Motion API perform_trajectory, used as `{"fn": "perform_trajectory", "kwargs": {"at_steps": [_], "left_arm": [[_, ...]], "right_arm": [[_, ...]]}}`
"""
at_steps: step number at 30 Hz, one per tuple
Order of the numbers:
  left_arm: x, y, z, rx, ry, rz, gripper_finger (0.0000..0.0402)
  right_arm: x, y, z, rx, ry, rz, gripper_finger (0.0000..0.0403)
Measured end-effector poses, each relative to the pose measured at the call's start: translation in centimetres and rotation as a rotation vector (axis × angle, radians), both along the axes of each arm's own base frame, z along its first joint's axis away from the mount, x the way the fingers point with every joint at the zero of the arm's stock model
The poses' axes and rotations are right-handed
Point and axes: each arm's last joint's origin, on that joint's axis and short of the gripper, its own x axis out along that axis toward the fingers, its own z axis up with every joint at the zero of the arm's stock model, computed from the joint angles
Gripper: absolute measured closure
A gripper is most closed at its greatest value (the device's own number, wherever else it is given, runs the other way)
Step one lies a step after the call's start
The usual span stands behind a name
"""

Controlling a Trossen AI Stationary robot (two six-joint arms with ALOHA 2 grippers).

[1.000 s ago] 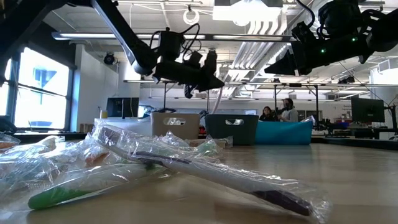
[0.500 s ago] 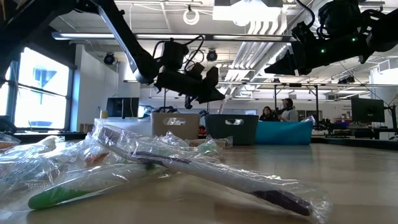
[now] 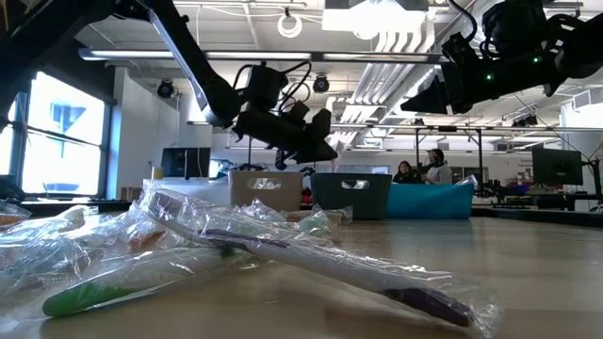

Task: Pick & Place Toothbrushes
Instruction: Put the orange toothbrush into the dark green bin

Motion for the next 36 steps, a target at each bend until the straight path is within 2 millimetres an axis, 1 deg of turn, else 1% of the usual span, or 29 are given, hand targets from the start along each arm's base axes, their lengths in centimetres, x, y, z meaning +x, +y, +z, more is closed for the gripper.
{"fn": "perform_trajectory", "kwargs": {"at_steps": [6, 9, 12, 21, 30, 36], "left_arm": [[0.01, 0.01, 0.08, 0.007, -0.006, -0.001, 0.0253], [0.01, 0.01, 0.09, 0.007, -0.007, -0.001, 0.0225], [0.01, 0.02, 0.13, 0.009, -0.01, -0.002, 0.0209], [0.08, 0.01, 0.56, 0.005, -0.061, -0.012, 0.0204], [0.07, -0.03, 0.35, -0.006, -0.042, -0.013, 0.0203], [0.19, -0.31, 0.36, -0.021, -0.05, -0.123, 0.0203]], "right_arm": [[0.0, 0.0, 0.0, 0.0, 0.0, 0.0, 0.0391], [0.0, 0.0, 0.0, 0.0, 0.0, 0.0, 0.0391], [0.0, 0.0, 0.0, 0.0, 0.0, 0.0, 0.0391], [0.0, 0.0, 0.0, 0.0, 0.0, 0.0, 0.0391], [0.0, 0.0, 0.0, 0.0, 0.0, 0.0, 0.0391], [0.0, 0.0, 0.0, 0.0, 0.0, 0.0, 0.0391]]}}
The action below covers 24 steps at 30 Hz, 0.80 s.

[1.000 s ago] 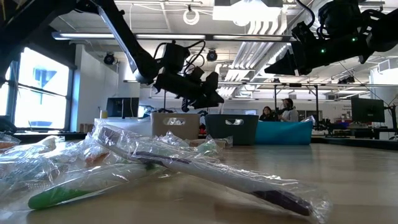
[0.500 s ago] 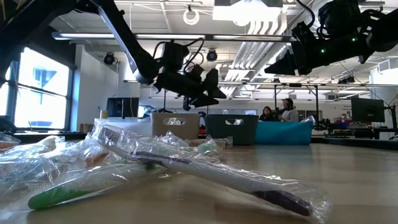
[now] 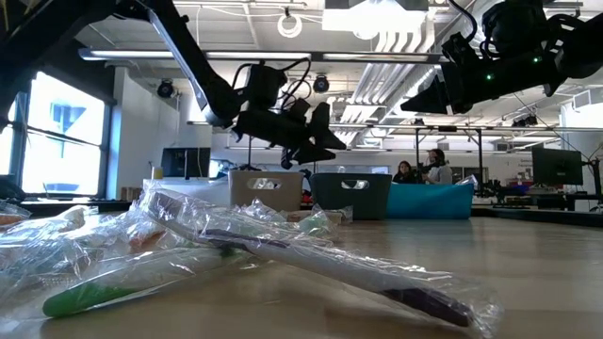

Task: Pick & Place Toothbrushes
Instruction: Put the orange toothbrush into the dark green bin

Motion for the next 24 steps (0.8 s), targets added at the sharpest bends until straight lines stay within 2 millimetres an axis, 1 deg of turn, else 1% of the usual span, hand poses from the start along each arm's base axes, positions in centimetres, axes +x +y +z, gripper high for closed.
{"fn": "perform_trajectory", "kwargs": {"at_steps": [4, 8, 13, 19, 24], "left_arm": [[-0.1, -0.4, -0.3, -0.02, -0.006, -0.092, 0.0203], [-1.1, -1.0, -0.7, -0.022, -0.039, -0.105, 0.0203], [-3.6, -2.0, -1.2, -0.024, -0.033, -0.066, 0.0203], [-6.7, -4.2, -1.3, -0.032, -0.005, -0.072, 0.0203], [-8.8, -6.5, -0.3, 0.021, -0.004, -0.078, 0.0203]], "right_arm": [[0.0, 0.0, 0.0, 0.0, 0.0, 0.0, 0.0391], [0.0, 0.0, 0.0, 0.0, 0.0, 0.0, 0.0391], [0.0, 0.0, 0.0, 0.0, 0.001, 0.0, 0.0391], [0.0, 0.0, 0.0, 0.0, 0.001, -0.003, 0.0391], [0.0, 0.0, 0.0, 0.0, 0.001, -0.004, 0.0391]]}}
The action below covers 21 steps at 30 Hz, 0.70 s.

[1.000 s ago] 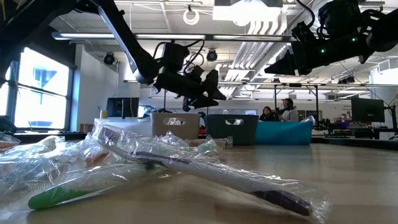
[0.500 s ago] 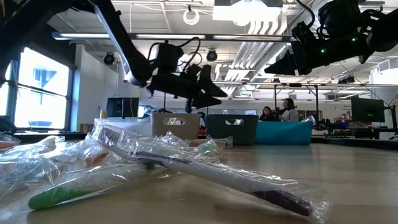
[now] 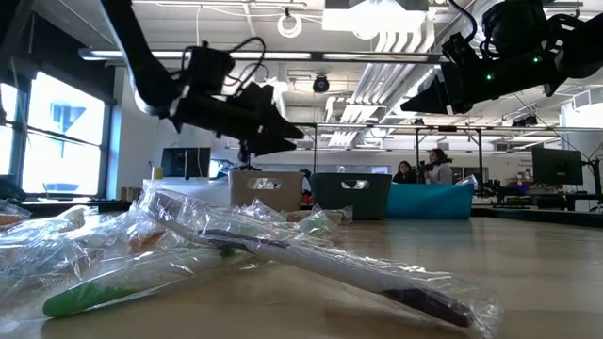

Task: Pick & Place Toothbrushes
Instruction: Put the orange toothbrush into the dark green bin

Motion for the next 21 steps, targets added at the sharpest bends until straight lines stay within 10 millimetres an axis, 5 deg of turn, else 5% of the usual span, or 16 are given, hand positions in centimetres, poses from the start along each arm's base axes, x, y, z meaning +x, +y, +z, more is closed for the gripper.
{"fn": "perform_trajectory", "kwargs": {"at_steps": [9, 21], "left_arm": [[-3.0, -4.0, 2.0, 0.054, -0.028, -0.029, 0.0203], [-5.5, -7.3, 3.5, -0.018, 0.159, -0.019, 0.0203]], "right_arm": [[0.0, 0.0, 0.0, 0.0, 0.0, 0.0, 0.0391], [0.0, 0.0, 0.0, 0.0, 0.0, 0.001, 0.0391]]}}
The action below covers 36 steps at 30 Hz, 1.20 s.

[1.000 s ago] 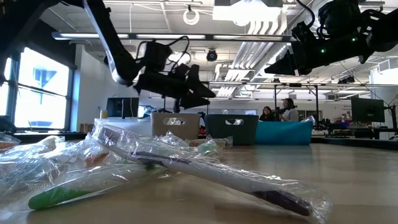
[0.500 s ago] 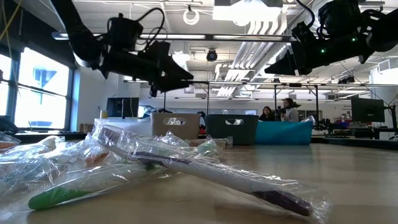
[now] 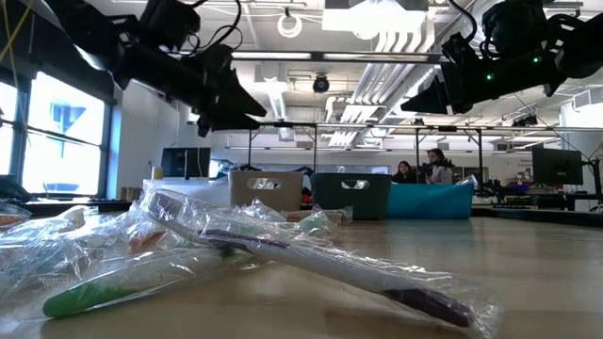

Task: Pick & Place Toothbrushes
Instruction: Put the orange toothbrush into the dark green bin

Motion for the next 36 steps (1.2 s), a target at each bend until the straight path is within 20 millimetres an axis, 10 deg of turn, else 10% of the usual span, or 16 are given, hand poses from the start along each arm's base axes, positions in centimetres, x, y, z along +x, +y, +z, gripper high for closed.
{"fn": "perform_trajectory", "kwargs": {"at_steps": [22, 36], "left_arm": [[-3.7, -2.0, -2.7, -0.576, 0.371, 0.191, 0.0203], [-3.9, -2.1, -2.8, -0.581, 0.396, 0.182, 0.0203]], "right_arm": [[0.0, 0.0, 0.0, 0.0, -0.001, 0.0, 0.0391], [0.0, 0.0, 0.0, 0.0, -0.001, 0.0, 0.0391]]}}
